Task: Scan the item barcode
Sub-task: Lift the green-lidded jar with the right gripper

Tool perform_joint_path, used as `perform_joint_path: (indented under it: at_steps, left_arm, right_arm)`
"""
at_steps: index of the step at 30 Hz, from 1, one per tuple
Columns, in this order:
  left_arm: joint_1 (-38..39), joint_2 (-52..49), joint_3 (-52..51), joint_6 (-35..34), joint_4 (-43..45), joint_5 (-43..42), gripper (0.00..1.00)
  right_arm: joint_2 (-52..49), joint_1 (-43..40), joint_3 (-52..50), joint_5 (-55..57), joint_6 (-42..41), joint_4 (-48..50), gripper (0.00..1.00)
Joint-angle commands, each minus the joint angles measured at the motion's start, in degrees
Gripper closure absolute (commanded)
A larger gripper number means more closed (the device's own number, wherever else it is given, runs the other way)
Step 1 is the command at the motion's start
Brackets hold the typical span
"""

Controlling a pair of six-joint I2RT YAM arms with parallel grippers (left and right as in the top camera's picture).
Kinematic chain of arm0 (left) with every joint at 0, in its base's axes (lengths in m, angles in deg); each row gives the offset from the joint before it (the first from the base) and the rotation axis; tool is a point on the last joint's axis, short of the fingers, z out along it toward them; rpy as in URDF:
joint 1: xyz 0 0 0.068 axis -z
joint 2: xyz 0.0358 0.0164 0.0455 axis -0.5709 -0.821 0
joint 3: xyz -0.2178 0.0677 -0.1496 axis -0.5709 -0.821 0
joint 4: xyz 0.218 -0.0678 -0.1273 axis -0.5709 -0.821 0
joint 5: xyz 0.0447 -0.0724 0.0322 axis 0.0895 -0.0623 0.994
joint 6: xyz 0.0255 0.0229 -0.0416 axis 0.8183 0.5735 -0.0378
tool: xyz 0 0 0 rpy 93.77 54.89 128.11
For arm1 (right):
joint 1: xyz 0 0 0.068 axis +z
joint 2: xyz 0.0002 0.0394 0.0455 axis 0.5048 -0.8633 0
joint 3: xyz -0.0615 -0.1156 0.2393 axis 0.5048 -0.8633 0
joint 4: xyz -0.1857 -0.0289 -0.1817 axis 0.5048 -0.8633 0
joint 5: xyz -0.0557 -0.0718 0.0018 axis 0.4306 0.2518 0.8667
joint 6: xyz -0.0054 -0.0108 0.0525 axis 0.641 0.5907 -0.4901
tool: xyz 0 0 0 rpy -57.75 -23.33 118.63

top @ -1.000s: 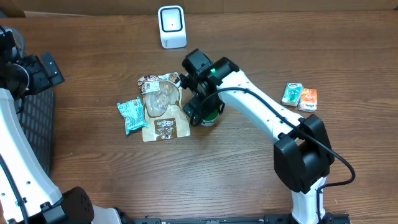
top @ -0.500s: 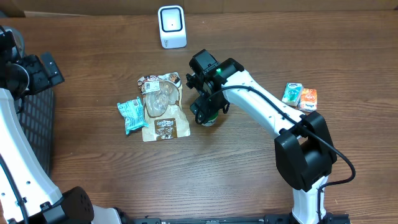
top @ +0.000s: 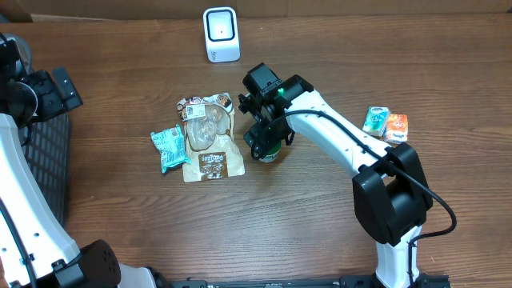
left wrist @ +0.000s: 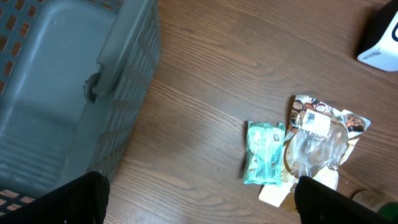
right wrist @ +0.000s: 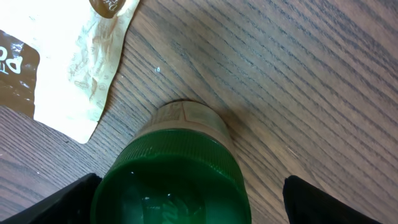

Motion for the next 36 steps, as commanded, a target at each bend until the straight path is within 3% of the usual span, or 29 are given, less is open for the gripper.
perform_joint_path:
  at_steps: [1,21,30,36]
  left_arm:
    - [-0.2,-0.1,1.0,1.3,-0.1,0.3,0.01]
    - [-0.2,-0.1,1.0,1.3,-0.1,0.3,0.0]
    - [-0.2,-0.1,1.0,1.3,-0.1,0.3,0.01]
    - [-0.2,-0.1,1.0,1.3,-0.1,0.3,0.01]
  right_arm:
    - [-0.5,0.0,-0.4,-0.5,-0.6,0.3,0.11]
    - [-0.5,-0.3,-2.2,-0.7,-1.7,0.7,0.12]
    - [-0.5,-0.8,-2.2,-0.7,-1.7,0.4,0.4]
    - [-0.5,-0.8,-2.0,-0.7,-1.7,-0.2,0.5]
